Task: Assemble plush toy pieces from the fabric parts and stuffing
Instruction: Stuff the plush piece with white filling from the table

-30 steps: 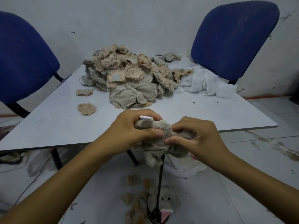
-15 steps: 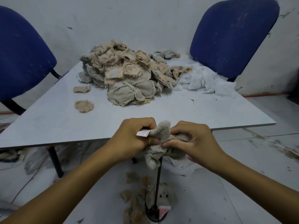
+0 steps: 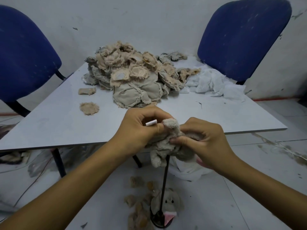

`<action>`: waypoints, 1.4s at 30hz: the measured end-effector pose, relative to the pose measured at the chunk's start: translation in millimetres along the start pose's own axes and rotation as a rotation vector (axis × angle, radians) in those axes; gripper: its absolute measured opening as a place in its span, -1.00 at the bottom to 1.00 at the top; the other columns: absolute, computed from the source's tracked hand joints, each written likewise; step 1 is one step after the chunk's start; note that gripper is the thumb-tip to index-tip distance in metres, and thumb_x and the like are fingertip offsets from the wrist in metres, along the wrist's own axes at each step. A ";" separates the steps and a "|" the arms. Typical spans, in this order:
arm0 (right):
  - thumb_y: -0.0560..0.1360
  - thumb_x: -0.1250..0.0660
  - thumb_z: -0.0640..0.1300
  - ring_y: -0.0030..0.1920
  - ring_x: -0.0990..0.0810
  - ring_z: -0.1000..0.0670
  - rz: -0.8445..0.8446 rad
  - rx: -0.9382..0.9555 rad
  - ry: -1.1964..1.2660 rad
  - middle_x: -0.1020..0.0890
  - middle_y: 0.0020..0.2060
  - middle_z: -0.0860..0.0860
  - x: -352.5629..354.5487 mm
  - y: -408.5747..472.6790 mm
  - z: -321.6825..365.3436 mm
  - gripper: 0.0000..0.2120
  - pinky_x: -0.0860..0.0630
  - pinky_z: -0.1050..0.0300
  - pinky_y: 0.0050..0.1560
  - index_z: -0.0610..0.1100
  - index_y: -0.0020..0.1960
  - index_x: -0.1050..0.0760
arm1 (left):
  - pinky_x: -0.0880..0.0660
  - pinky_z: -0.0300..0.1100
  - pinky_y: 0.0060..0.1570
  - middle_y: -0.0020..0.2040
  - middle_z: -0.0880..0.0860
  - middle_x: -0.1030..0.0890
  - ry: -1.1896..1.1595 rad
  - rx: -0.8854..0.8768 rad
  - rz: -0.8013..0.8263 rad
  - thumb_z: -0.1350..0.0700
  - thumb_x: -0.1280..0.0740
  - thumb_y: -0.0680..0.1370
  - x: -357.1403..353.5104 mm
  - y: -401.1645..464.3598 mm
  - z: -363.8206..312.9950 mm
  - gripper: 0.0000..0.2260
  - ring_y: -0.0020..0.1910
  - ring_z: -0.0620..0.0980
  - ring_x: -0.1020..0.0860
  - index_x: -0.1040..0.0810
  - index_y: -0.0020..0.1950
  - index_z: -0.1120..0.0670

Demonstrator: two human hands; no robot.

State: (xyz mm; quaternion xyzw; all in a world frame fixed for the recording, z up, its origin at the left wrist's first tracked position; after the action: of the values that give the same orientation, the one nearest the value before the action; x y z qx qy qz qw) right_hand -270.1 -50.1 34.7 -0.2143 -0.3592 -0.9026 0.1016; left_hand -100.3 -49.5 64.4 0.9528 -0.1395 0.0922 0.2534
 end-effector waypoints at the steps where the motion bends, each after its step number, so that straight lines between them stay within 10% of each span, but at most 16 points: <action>1: 0.38 -0.53 0.06 -0.19 -0.62 0.09 0.023 0.015 -0.037 -0.65 -0.22 0.17 -1.5 -0.4 -1.0 -0.84 -0.54 0.18 -0.21 0.08 -0.07 -0.69 | -0.55 -0.20 -0.10 -0.19 -0.05 -0.67 0.015 0.000 0.004 0.25 -0.49 0.42 -0.1 -0.8 2.0 -0.90 -0.15 -0.10 -0.63 -0.67 -0.10 0.09; 14: 0.36 -0.58 0.01 0.03 -0.63 0.17 0.444 -0.263 0.035 -0.66 0.02 0.18 -12.3 -5.6 -22.4 -0.61 -0.56 0.20 0.04 0.25 0.12 -0.55 | -0.52 -0.30 -0.19 -0.26 -0.15 -0.65 0.016 0.038 -0.069 0.21 -0.48 0.42 -0.6 -1.2 7.0 -0.90 -0.23 -0.20 -0.60 -0.64 -0.18 0.02; 18: 0.39 -0.54 -0.09 -0.01 -0.71 -0.12 0.141 -0.302 0.350 -0.69 0.07 0.02 30.7 29.0 -19.6 -0.51 -0.68 -0.02 -0.20 0.08 0.27 -0.50 | -0.59 -0.20 -0.16 -0.18 -0.10 -0.70 -0.138 0.055 -0.353 0.09 -0.47 0.40 29.5 26.2 -6.5 -0.92 -0.12 -0.11 -0.66 -0.68 -0.11 -0.01; 21: 0.43 -0.53 -0.10 -0.06 -0.73 0.02 -0.053 -0.336 0.365 -0.73 0.00 0.01 44.4 53.0 -33.8 -0.51 -0.61 0.16 -0.40 0.13 0.29 -0.45 | -0.61 0.06 -0.03 0.01 0.00 -0.62 0.064 0.232 -0.458 0.21 -0.46 0.50 49.1 46.3 9.6 -0.82 0.03 0.00 -0.62 -0.63 0.07 0.02; 25: 0.49 -0.48 -0.08 0.00 -0.63 0.19 0.092 -0.436 -0.091 -0.64 0.07 0.03 22.6 54.2 -76.6 -0.49 -0.52 0.31 -0.15 0.16 0.35 -0.38 | -0.42 -0.17 0.13 0.14 0.05 -0.49 0.813 0.105 -0.323 0.31 -0.33 0.51 30.2 56.2 23.0 -0.64 0.17 0.01 -0.45 -0.53 0.24 -0.01; 29: 0.48 -0.47 0.00 0.03 -0.59 0.11 0.097 -0.421 -0.238 -0.57 0.12 0.06 21.8 58.6 -94.6 -0.51 -0.49 0.27 -0.06 0.14 0.36 -0.40 | -0.51 0.00 0.07 0.02 0.07 -0.64 0.820 0.065 0.130 0.22 -0.35 0.56 -14.7 66.2 46.4 -0.84 0.01 0.01 -0.58 -0.66 0.10 0.08; 37: 0.69 -0.11 -0.07 0.37 -0.37 -0.21 0.100 -0.415 -0.685 -0.46 0.40 -0.12 44.3 71.1 -125.9 -0.66 -0.33 -0.15 0.35 -0.06 0.43 -0.43 | -0.35 -0.44 -0.18 -0.01 -0.04 -0.65 0.726 0.209 0.104 0.18 -0.35 0.57 -20.9 84.7 77.5 -0.83 -0.11 -0.17 -0.53 -0.66 0.11 0.02; 42: 0.68 -0.10 -0.08 0.55 -0.05 -0.20 0.218 -0.516 -0.845 -0.08 0.61 -0.07 48.6 76.3 -154.7 -0.53 -0.13 -0.25 0.49 -0.05 0.58 -0.17 | -0.31 -0.36 -0.06 0.05 0.05 -0.66 0.750 0.126 0.073 0.31 -0.29 0.54 -32.1 97.0 76.3 -0.73 0.03 -0.01 -0.58 -0.69 0.11 0.07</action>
State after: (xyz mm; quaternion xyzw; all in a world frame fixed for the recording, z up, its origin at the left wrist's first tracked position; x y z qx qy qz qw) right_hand -336.1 -213.6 2.7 -0.6152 -0.1098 -0.7806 -0.0155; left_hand -152.9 -162.1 35.6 0.8609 -0.0650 0.4520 0.2242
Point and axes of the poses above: each hand's wrist, its own y-axis towards the middle knuckle, its own x-axis out of the back of the hand, z = x × y, the point moved 5 cm from there along y, towards the middle knuckle
